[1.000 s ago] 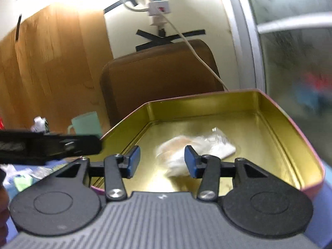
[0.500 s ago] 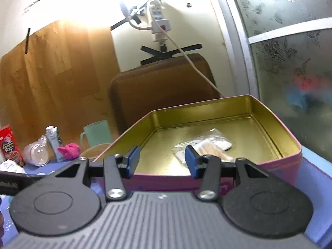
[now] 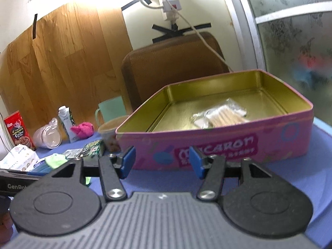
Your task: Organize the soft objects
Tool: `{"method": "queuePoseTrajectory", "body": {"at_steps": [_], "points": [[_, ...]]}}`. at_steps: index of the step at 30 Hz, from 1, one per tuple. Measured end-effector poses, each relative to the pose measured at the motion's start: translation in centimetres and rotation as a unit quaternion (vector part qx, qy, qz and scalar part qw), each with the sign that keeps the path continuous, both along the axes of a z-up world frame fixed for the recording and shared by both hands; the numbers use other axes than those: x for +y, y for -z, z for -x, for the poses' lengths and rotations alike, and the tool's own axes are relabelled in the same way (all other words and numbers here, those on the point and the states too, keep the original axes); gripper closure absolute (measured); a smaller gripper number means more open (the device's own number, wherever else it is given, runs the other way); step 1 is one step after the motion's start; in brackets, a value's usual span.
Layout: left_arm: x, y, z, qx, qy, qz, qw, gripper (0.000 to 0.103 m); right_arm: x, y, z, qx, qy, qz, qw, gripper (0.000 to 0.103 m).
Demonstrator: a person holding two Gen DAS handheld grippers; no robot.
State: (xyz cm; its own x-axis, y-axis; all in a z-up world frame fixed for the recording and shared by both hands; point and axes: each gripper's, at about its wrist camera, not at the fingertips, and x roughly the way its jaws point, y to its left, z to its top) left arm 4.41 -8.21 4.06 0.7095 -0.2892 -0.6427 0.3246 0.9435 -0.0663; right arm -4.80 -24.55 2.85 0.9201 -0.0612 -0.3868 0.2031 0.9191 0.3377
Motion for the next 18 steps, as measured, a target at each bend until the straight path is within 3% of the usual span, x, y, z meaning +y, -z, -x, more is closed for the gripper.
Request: {"method": "queuePoseTrajectory", "body": {"at_steps": [18], "points": [[3.9,1.2,0.3,-0.002,-0.048,-0.018,0.9987,0.021,2.4,0.2,-0.9,0.022,-0.037,-0.004,0.999,0.043]]}}
